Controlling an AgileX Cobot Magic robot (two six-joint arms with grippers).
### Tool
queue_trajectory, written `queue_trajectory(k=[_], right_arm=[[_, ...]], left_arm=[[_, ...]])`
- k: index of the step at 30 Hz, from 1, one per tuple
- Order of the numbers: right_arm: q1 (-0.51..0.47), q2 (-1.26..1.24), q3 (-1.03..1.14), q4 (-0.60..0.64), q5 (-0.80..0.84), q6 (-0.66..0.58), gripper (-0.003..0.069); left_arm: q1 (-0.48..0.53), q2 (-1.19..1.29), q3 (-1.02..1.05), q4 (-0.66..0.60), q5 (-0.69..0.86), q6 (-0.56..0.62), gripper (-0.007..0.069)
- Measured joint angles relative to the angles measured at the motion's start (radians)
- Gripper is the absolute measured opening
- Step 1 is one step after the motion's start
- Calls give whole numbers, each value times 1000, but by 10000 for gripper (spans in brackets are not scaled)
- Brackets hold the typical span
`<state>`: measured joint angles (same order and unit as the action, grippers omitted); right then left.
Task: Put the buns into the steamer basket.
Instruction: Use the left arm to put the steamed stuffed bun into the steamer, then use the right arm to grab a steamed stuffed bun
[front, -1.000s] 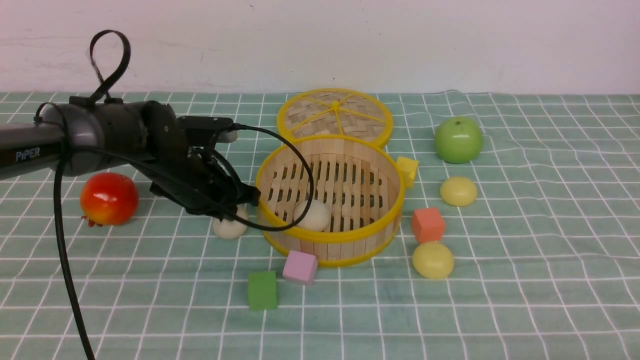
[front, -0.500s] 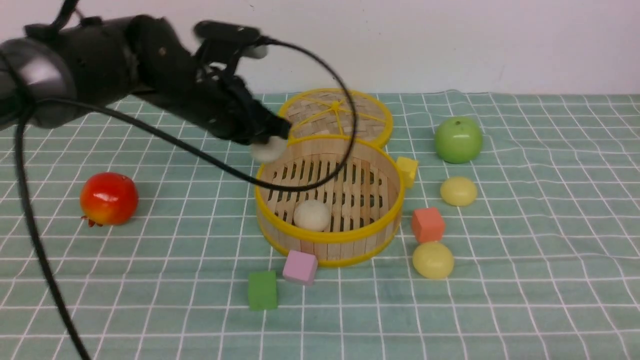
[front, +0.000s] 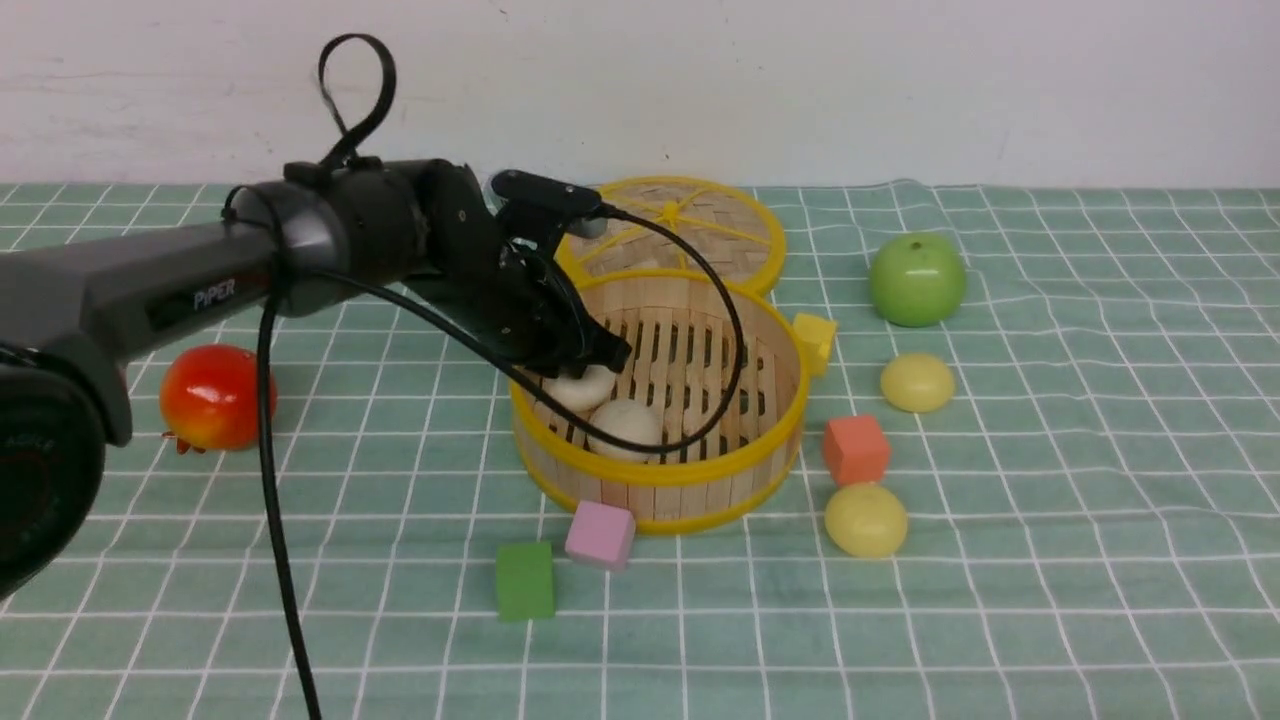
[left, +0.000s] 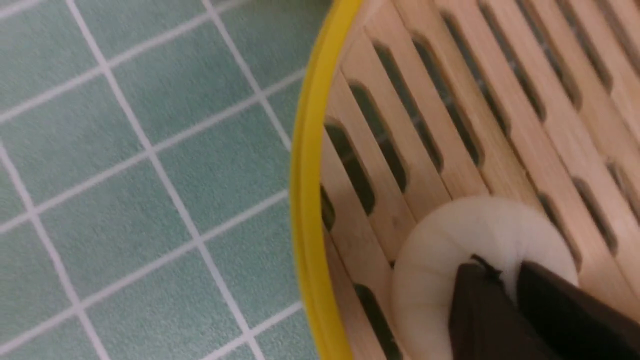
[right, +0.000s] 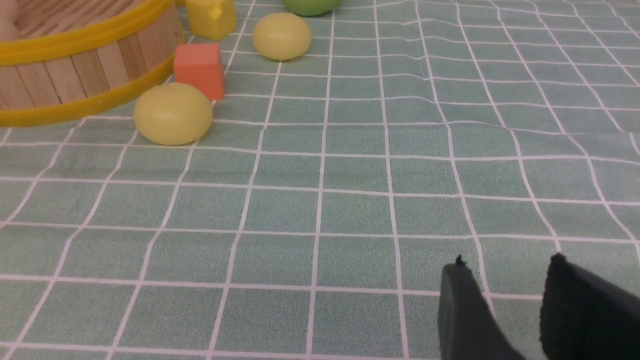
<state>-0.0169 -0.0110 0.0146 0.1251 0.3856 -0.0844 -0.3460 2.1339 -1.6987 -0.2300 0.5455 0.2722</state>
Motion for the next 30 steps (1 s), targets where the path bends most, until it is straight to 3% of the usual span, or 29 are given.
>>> queue_trajectory(k=[6,9,11,14,15,16,17,19,30], right_arm=[[0,0,0,0,0,0,240],[0,0,0,0,0,0,240],[0,0,0,0,0,0,240],[0,0,0,0,0,0,240],[0,0,0,0,0,0,240],[0,0,0,0,0,0,240],[0,0,0,0,0,0,240],[0,0,0,0,0,0,240],[0,0,0,0,0,0,240]], left_arm=[[0,-48,-21,8,45,-69,310],[0,-137,-27,7,95,-105,344],[0,-188,-31,7,119,-124,333],[-1,-338,-33,0,240,-174,211],[-8,-411,-15,-1,281,-173,127],[-8,-423,-11,-2,285,-173,115],[-23,-515,42,-4,301,-158,22],[-52,-636,144,-9,289,-141,-14],[-105,-1296,912,-37,-43,-135,-14]])
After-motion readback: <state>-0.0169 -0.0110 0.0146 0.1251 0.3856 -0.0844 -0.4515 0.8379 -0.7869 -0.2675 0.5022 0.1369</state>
